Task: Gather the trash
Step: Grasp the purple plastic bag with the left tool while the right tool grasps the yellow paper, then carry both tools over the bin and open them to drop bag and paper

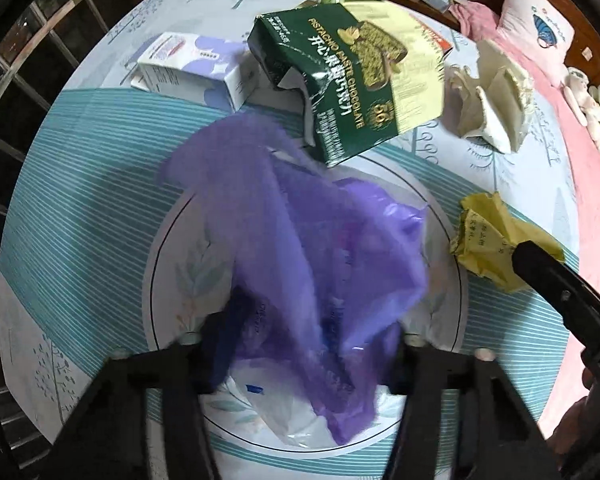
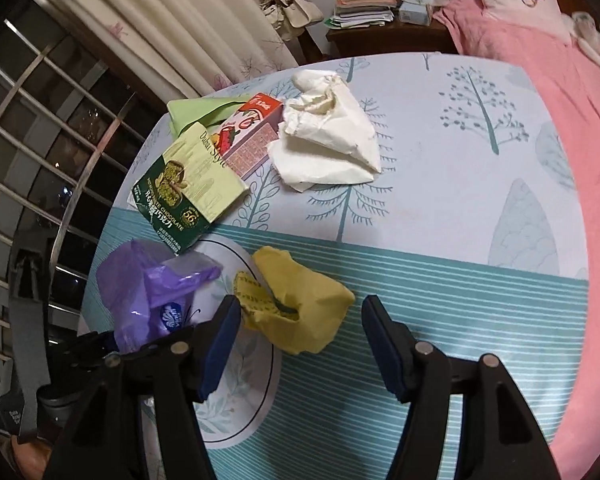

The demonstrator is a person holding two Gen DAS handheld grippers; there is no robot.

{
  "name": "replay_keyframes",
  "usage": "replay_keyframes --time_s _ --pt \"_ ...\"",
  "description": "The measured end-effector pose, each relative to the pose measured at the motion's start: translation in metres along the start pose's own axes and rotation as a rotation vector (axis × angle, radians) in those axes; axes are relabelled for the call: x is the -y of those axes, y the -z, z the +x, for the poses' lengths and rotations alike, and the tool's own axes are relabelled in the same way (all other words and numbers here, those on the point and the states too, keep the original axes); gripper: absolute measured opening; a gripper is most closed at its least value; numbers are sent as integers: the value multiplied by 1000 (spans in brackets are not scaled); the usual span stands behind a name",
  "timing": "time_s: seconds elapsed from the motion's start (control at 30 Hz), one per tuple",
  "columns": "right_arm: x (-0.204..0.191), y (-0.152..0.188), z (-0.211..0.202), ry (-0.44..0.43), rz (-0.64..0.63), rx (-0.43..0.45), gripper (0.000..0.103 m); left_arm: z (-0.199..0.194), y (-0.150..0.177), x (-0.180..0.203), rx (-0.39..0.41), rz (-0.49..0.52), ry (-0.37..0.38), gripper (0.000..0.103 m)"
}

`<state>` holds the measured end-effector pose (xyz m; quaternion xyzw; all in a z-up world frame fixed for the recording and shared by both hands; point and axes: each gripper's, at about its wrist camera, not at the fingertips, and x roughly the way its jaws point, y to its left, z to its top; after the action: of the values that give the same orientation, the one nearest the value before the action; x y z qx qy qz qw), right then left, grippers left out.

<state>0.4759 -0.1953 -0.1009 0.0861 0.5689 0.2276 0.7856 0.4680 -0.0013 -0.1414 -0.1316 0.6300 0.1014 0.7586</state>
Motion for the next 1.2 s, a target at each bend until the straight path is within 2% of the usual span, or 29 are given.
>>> replay_keyframes --time_s 0.03,0.07,0.13,0.17,0.27,0.5,0.77,0.97,1.2 --pt "0 1 0 -9 -1 2 56 -2 1 -2 4 6 7 31" --pt "0 2 -1 -22 -1 5 45 -4 2 -3 9 10 7 29" --pt "-2 3 -3 -23 -2 6 41 -8 3 -4 23 15 15 17" --pt "-3 5 -4 -21 -4 10 37 -10 4 -5 26 14 21 15" --pt "-7 10 -8 -17 -7 18 33 -18 8 -13 33 -7 48 11" --pt "-17 28 -36 -29 12 63 32 -54 31 -30 70 -4 87 11" --pt "-56 69 -89 -32 -1 130 32 -132 84 -55 155 50 134 11" --pt "-105 117 -134 -10 -6 225 32 -195 125 -87 256 153 165 11" --pt "-164 197 -168 22 57 313 32 -246 187 -141 349 300 187 11"
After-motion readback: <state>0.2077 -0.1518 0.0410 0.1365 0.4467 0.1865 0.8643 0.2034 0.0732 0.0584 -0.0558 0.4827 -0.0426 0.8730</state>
